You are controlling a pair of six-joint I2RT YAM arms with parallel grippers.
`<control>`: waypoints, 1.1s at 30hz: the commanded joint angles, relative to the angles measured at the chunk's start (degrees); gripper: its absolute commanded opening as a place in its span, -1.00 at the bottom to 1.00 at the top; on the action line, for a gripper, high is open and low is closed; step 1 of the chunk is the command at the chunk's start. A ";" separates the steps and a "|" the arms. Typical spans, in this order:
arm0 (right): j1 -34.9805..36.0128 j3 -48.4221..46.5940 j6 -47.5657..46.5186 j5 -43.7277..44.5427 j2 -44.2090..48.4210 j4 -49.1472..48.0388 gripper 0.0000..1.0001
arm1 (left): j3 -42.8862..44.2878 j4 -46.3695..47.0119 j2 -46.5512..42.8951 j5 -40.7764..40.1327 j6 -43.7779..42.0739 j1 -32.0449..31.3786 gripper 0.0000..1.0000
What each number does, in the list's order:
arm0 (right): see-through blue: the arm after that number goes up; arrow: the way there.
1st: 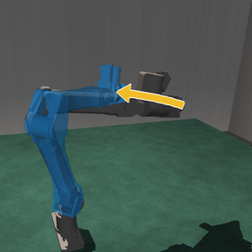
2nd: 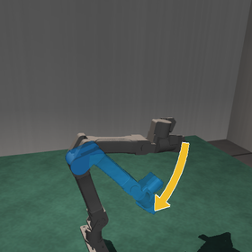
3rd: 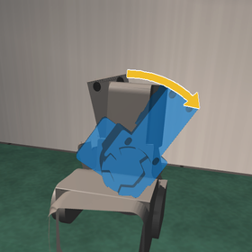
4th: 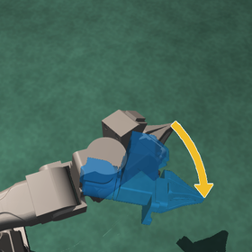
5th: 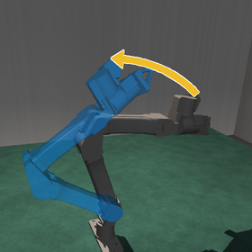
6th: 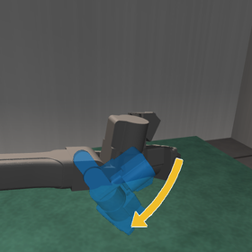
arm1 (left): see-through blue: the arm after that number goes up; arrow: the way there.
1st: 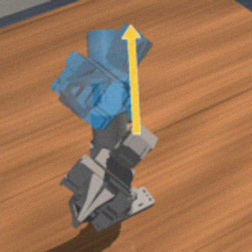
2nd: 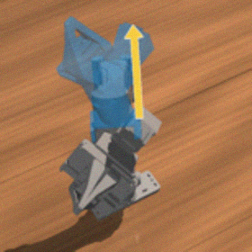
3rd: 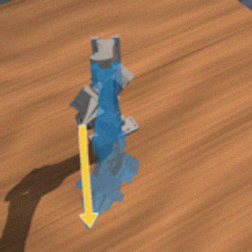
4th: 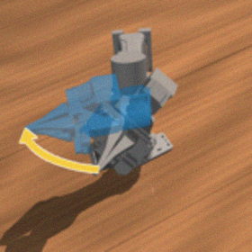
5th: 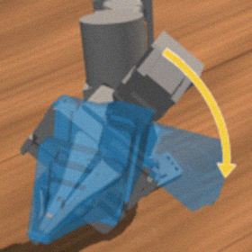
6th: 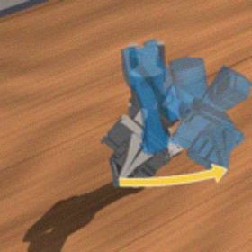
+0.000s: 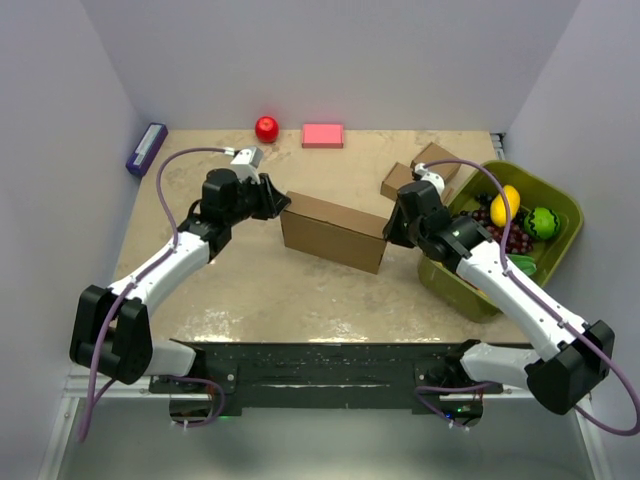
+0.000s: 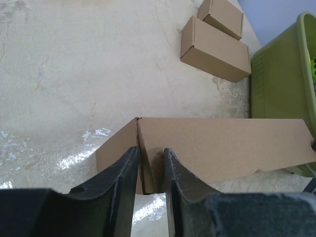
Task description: Fold the paper box
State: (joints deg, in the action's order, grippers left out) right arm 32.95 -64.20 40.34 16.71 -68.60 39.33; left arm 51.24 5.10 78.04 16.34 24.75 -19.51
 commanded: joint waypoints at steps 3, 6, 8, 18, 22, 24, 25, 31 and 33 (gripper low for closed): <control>-0.17 6.54 0.97 -1.15 -0.13 7.60 -0.68 | -0.62 -11.78 2.38 -1.40 -3.66 0.44 -0.38; -0.25 8.30 1.15 -0.80 -0.31 8.48 -0.75 | -0.36 -11.70 2.73 -1.13 -3.75 0.44 -0.38; -0.17 8.92 1.15 -0.63 -0.40 8.74 -0.77 | 0.34 -11.43 2.82 -0.70 -3.83 0.44 -0.38; -0.25 7.87 0.71 -0.10 -1.98 8.22 -0.81 | 8.70 -13.72 0.89 -0.96 -4.89 1.31 0.22; -0.25 7.87 0.88 -0.27 -1.98 8.04 -0.81 | 8.44 -14.15 0.36 -1.04 -4.28 1.84 0.11; -0.25 7.95 0.88 -0.10 -1.89 7.95 -0.81 | 7.82 -14.07 -0.52 -1.22 -3.84 2.10 0.07; -0.17 7.95 0.88 -0.01 -1.98 8.04 -0.81 | 6.77 -12.85 -1.04 -1.39 -3.57 2.19 0.06; -0.17 8.13 0.80 -0.36 -2.15 7.69 -0.80 | 5.53 -12.22 -2.46 -0.96 -2.78 2.46 -0.06; -0.25 8.13 0.80 -0.27 -2.07 7.78 -0.80 | 5.27 -12.40 -2.54 -0.44 -2.87 2.54 -0.11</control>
State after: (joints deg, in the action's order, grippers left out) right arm 32.93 -59.77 42.44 16.19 -67.00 34.65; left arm 57.08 -6.83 77.01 15.64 21.91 -17.50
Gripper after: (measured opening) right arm 0.120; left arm 0.469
